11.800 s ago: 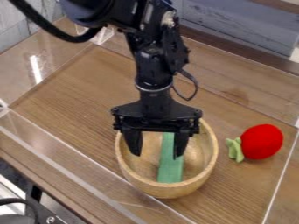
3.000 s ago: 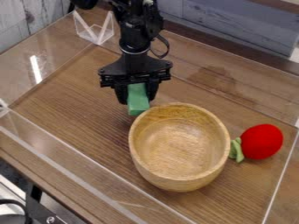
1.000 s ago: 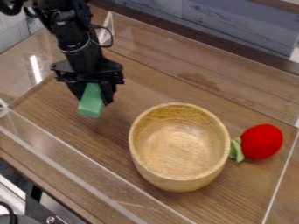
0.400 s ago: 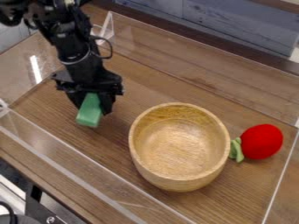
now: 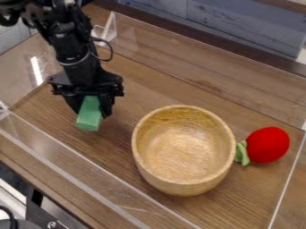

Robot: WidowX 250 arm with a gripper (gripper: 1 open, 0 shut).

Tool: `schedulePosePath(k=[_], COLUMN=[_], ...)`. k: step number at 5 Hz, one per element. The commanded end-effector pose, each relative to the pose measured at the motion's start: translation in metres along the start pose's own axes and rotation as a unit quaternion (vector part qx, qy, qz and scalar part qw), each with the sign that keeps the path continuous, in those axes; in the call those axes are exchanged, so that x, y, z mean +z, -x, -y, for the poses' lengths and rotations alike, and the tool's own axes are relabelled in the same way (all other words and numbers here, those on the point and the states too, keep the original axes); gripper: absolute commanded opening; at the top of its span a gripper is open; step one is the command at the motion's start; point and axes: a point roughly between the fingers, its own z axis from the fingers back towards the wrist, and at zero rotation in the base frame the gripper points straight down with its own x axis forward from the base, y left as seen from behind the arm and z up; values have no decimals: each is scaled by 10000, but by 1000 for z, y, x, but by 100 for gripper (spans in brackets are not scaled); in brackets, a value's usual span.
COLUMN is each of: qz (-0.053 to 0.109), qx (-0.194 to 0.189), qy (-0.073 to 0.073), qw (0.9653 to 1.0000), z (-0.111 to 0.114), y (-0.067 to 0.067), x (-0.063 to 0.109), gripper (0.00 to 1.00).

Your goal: Remove the green block from the brown bowl and put it on the table

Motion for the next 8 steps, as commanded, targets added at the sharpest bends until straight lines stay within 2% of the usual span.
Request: schedulePosePath(k=[1,2,4,5,7,8], qz=[336,335,344,321,364,375], qx=[-164,-307,-363,-889,-650,-720], qy=[38,65,52,158,179,182], qw=[9993,9989,9987,9954,9971,9965], z=[5,6,3,19,14,20], y=[-19,-22,-16,-10,-25,-29], x=[9,3,-11,-9,7,14], gripper=[0,0,0,100,100,100])
